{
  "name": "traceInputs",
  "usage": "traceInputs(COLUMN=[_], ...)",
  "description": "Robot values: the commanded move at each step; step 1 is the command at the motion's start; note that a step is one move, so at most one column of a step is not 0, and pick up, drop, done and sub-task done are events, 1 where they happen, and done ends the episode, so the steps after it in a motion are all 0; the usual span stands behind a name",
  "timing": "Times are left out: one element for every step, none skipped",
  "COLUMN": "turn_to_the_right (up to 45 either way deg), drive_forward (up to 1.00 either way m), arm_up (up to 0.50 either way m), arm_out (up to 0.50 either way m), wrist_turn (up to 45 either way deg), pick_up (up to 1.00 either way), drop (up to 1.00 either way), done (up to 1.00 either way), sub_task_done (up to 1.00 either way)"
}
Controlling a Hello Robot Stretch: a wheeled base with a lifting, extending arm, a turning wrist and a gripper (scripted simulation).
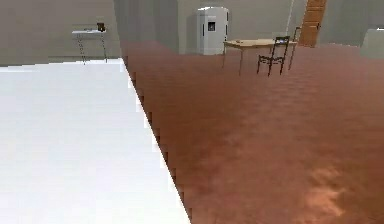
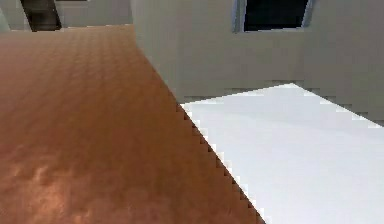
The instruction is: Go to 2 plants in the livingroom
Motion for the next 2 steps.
traceInputs(turn_to_the_right=[0.0,0.0], drive_forward=[1.0,1.0], arm_up=[0.0,0.0], arm_out=[0.0,0.0], wrist_turn=[0.0,0.0], pick_up=[0.0,0.0], drop=[0.0,0.0], done=[0.0,0.0], sub_task_done=[0.0,0.0])
